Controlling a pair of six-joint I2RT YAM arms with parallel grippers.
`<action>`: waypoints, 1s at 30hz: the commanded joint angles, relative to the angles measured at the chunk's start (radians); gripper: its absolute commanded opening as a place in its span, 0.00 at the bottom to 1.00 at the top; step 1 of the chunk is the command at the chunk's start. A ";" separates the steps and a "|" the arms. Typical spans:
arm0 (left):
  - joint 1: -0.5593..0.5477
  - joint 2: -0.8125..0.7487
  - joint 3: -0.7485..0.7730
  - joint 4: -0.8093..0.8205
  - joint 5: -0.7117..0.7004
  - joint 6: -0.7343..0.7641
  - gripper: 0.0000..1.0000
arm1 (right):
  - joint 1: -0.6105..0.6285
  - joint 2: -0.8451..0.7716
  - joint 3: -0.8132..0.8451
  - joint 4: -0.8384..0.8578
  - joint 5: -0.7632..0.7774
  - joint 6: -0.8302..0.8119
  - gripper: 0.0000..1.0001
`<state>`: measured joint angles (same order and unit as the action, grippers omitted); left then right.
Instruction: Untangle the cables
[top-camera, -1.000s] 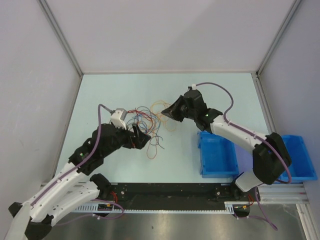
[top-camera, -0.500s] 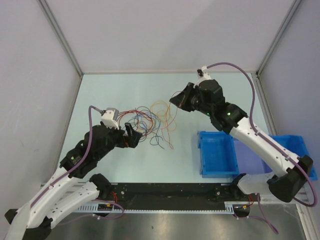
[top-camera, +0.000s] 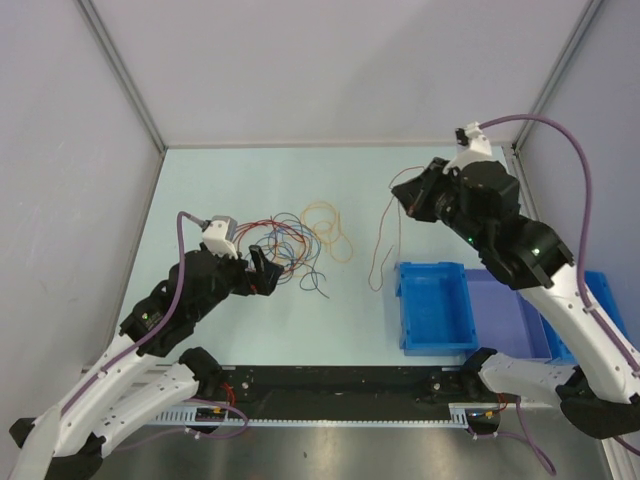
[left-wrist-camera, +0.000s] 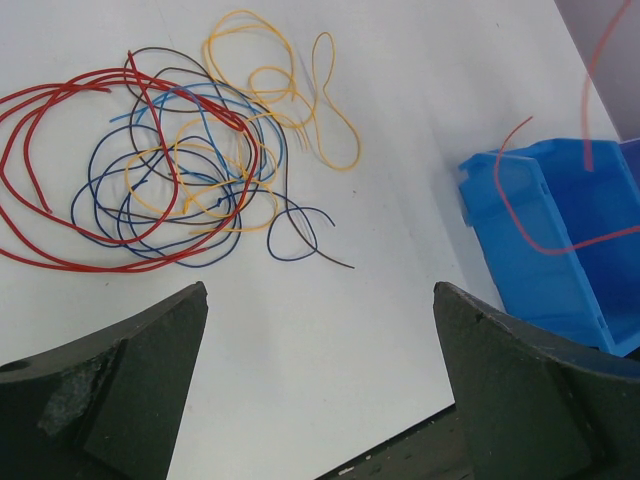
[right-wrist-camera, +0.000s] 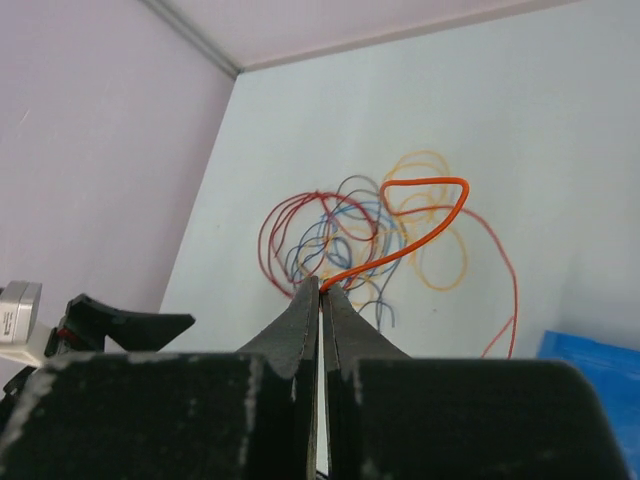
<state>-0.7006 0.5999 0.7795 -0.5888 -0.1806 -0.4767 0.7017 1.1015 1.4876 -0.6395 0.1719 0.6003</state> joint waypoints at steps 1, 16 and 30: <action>-0.004 -0.006 -0.008 0.012 -0.003 0.016 1.00 | -0.044 -0.089 0.079 -0.130 0.127 -0.074 0.00; -0.005 0.005 -0.013 0.007 0.007 0.015 1.00 | -0.100 -0.230 0.237 -0.391 0.622 -0.100 0.00; -0.019 0.021 -0.017 0.000 0.035 0.012 1.00 | -0.093 -0.302 0.287 -0.439 1.187 -0.149 0.00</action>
<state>-0.7078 0.6151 0.7658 -0.5938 -0.1677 -0.4770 0.6048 0.8040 1.7676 -1.0733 1.1305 0.4656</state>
